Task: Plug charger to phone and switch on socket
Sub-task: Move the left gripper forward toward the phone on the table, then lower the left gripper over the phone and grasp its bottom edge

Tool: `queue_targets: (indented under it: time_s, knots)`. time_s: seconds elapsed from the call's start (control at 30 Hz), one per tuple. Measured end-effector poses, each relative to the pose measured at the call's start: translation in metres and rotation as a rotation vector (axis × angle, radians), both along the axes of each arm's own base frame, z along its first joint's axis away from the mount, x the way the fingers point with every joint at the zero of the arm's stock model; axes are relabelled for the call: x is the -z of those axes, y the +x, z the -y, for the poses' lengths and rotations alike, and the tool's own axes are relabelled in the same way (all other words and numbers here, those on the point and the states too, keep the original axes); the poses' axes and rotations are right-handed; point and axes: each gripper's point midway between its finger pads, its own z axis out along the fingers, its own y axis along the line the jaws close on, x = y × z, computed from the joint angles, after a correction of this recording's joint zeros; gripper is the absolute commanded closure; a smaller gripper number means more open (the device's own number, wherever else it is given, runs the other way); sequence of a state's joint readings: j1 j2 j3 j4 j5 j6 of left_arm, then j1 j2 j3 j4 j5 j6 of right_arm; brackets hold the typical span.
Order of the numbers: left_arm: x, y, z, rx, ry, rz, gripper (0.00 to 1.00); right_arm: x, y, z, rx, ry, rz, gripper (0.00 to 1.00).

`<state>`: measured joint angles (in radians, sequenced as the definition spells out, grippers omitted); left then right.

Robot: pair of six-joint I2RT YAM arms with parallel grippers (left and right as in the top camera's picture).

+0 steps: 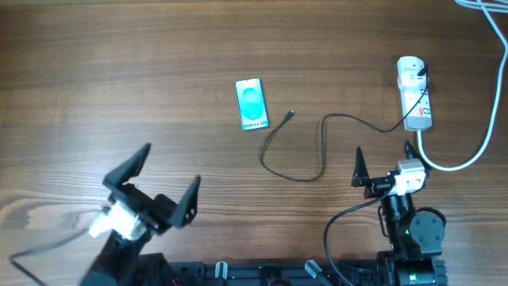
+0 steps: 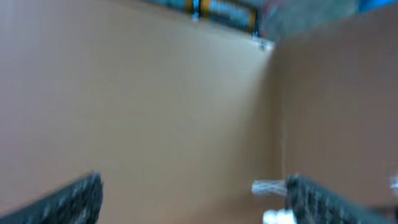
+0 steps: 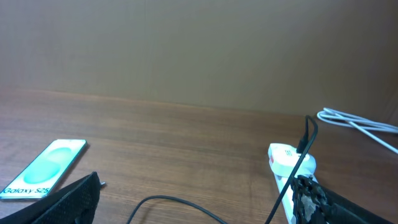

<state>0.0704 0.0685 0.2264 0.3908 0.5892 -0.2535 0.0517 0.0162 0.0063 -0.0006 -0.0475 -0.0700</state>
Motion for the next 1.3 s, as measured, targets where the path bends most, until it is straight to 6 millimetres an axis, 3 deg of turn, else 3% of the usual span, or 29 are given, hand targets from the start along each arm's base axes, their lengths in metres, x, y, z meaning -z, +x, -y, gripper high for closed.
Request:
queue_targets:
  time_s: [0.13, 0.2, 0.27, 0.33, 0.43, 0.53, 0.6, 0.7, 0.8, 0.87, 0.97, 1.07, 1.23, 1.3]
  knots:
    - [-0.023, 0.040, 0.001, 0.024, -0.011, -0.549, 0.00, 0.001, 0.000, 0.000, 0.000, -0.001, -0.005, 0.00]
    - [-0.040, 0.054, 0.018, 0.157, 0.015, -0.661, 0.00, 0.001, 0.000, 0.000, 0.000, -0.001, -0.005, 0.00]
    - [-0.045, 0.069, 0.026, 0.232, 0.013, -0.704, 0.01, 0.001, 0.000, 0.000, 0.000, -0.001, -0.005, 0.00]
    - [-0.031, 0.092, 0.029, 0.283, -0.034, -0.832, 0.01, 0.001, 0.000, 0.000, 0.000, -0.001, -0.005, 0.00]
    - [0.011, 0.120, 0.040, 0.240, -0.071, -1.156, 0.00, 0.001, 0.000, 0.000, 0.000, -0.001, -0.004, 0.00]
    - [0.039, 0.132, 0.057, 0.029, 0.083, -1.479, 0.00, 0.001, 0.000, 0.000, 0.002, -0.004, -0.005, 0.00]
    - [0.048, 0.154, 0.063, -0.162, 0.215, -1.593, 0.00, 0.001, 0.000, 0.001, 0.003, -0.004, -0.006, 0.00]
    - [0.076, 0.185, 0.096, -0.169, 0.279, -1.649, 0.00, 0.001, 0.000, 0.001, 0.003, -0.004, -0.005, 0.00]
    - [0.087, 0.192, 0.121, -0.138, 0.243, -1.674, 0.01, 0.001, 0.000, 0.001, 0.003, -0.004, -0.005, 0.00]
    - [0.091, 0.190, 0.121, -0.157, 0.217, -1.710, 0.01, 0.001, 0.000, 0.001, 0.003, -0.004, -0.005, 0.00]
    - [0.119, 0.191, 0.108, -0.284, 0.238, -1.799, 0.00, 0.001, 0.000, 0.001, 0.003, -0.004, -0.005, 0.00]
    - [0.156, 0.214, 0.108, -0.369, 0.251, -1.824, 0.00, 0.001, 0.000, 0.001, 0.003, -0.003, -0.006, 0.00]
    - [0.160, 0.235, 0.114, -0.371, 0.221, -1.765, 0.00, 0.001, 0.000, 0.001, 0.003, -0.004, -0.005, 0.00]
    - [0.174, 0.236, 0.115, -0.383, 0.235, -1.793, 0.00, 0.001, 0.000, 0.001, 0.003, -0.004, -0.005, 0.00]
